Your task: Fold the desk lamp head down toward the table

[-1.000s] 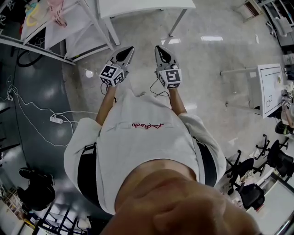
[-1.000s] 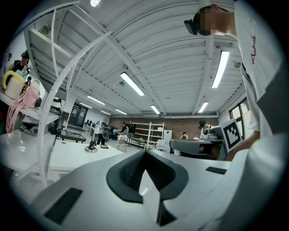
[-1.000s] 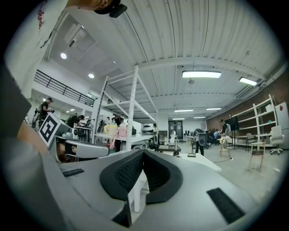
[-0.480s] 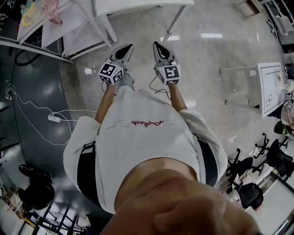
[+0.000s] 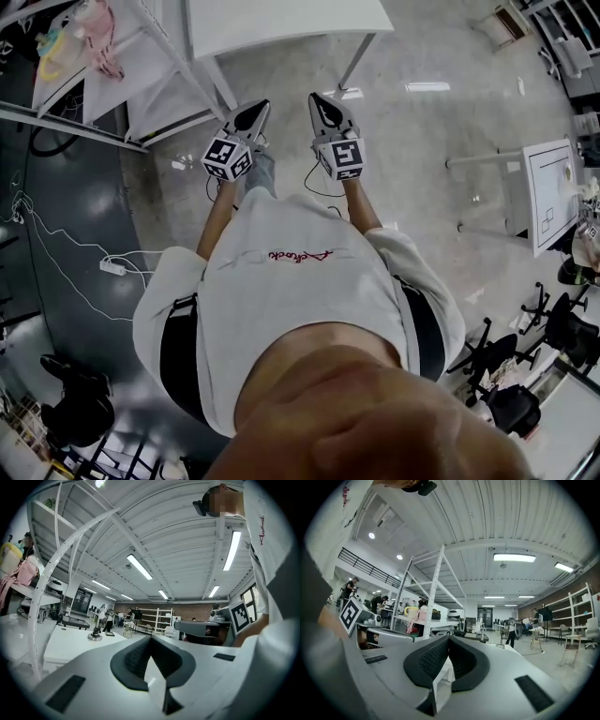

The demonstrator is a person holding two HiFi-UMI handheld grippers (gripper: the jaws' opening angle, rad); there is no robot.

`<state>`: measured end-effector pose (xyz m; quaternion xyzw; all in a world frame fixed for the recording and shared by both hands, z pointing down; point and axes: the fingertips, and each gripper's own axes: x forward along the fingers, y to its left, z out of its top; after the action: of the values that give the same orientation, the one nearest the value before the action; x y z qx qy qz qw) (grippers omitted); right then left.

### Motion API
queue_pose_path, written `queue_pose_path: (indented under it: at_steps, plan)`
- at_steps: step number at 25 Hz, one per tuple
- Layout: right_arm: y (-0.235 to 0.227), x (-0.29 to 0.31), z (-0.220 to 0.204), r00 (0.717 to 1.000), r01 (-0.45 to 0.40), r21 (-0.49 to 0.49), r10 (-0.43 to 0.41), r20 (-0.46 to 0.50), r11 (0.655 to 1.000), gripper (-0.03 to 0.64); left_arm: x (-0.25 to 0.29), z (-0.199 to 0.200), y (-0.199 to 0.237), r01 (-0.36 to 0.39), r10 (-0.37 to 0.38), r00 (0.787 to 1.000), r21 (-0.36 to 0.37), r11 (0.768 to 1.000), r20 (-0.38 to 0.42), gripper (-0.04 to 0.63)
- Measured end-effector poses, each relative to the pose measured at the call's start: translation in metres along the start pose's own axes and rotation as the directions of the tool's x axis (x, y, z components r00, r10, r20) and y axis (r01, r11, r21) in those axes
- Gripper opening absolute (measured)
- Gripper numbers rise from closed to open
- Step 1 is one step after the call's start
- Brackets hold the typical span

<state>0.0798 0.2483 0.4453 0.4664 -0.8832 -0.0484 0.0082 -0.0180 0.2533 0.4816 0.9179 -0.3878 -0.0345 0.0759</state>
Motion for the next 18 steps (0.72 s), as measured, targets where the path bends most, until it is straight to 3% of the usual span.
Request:
queue_pose_path:
  at_steps: [18]
  plan:
    - [-0.099, 0.163, -0.018, 0.996, 0.07, 0.009, -0.069, -0.059, 0.998, 0.025, 0.134, 0.032, 0.15, 0.069, -0.069, 0.997, 0.002, 0.998, -0.023, 0.023]
